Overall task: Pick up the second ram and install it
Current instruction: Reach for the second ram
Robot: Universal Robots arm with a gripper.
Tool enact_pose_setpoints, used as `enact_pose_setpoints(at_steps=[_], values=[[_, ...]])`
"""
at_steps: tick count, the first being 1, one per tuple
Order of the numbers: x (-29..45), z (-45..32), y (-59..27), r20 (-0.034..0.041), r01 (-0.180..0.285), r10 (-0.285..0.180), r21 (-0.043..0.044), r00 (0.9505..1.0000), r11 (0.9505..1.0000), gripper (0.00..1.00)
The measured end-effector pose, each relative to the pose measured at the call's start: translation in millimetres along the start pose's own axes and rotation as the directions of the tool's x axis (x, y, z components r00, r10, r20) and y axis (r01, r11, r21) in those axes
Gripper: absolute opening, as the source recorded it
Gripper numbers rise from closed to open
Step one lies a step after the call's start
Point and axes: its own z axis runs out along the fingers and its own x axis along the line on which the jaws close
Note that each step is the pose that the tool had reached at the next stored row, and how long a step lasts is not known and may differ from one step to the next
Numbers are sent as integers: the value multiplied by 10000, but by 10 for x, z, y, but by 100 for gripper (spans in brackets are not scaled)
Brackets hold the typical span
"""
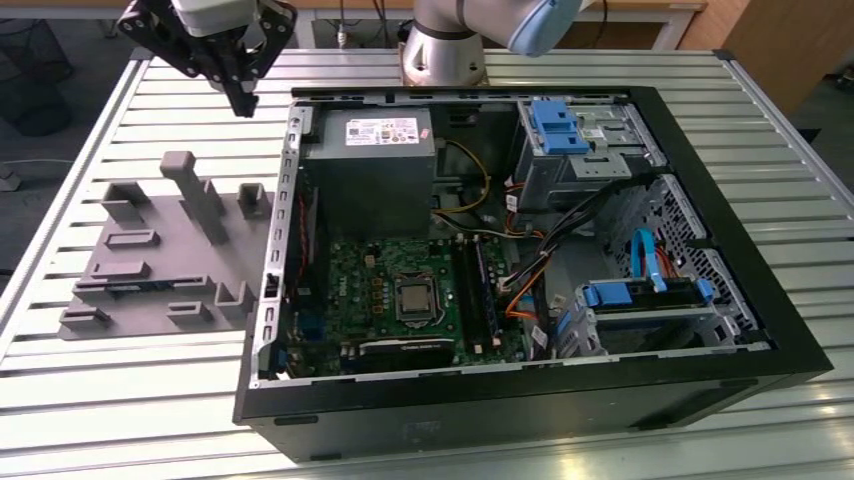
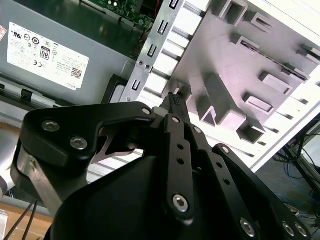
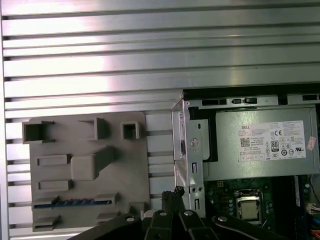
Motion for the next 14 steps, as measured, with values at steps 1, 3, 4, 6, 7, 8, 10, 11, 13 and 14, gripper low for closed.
enact_pose_setpoints(at_steps=[1, 3, 4, 6, 7, 8, 10, 11, 13, 14], values=[[4, 0, 0, 0, 0, 0, 0, 10000, 10000, 11], [12, 0, -1, -2, 0, 0, 0, 10000, 10000, 11], [16, 0, -1, -3, 0, 0, -1, 10000, 10000, 11], [22, 0, -2, -4, 1, -1, 0, 10000, 10000, 11], [25, 0, -2, -4, 0, 0, 0, 10000, 10000, 11], [28, 0, -2, -5, 0, 0, -1, 10000, 10000, 11], [33, 0, -2, -5, 0, 0, 0, 10000, 10000, 11], [36, 0, -3, -6, 0, 0, 0, 10000, 10000, 11], [44, 0, -3, -6, -1, 1, 0, 10000, 10000, 11], [46, 0, -3, -6, 0, 0, 0, 10000, 10000, 11]])
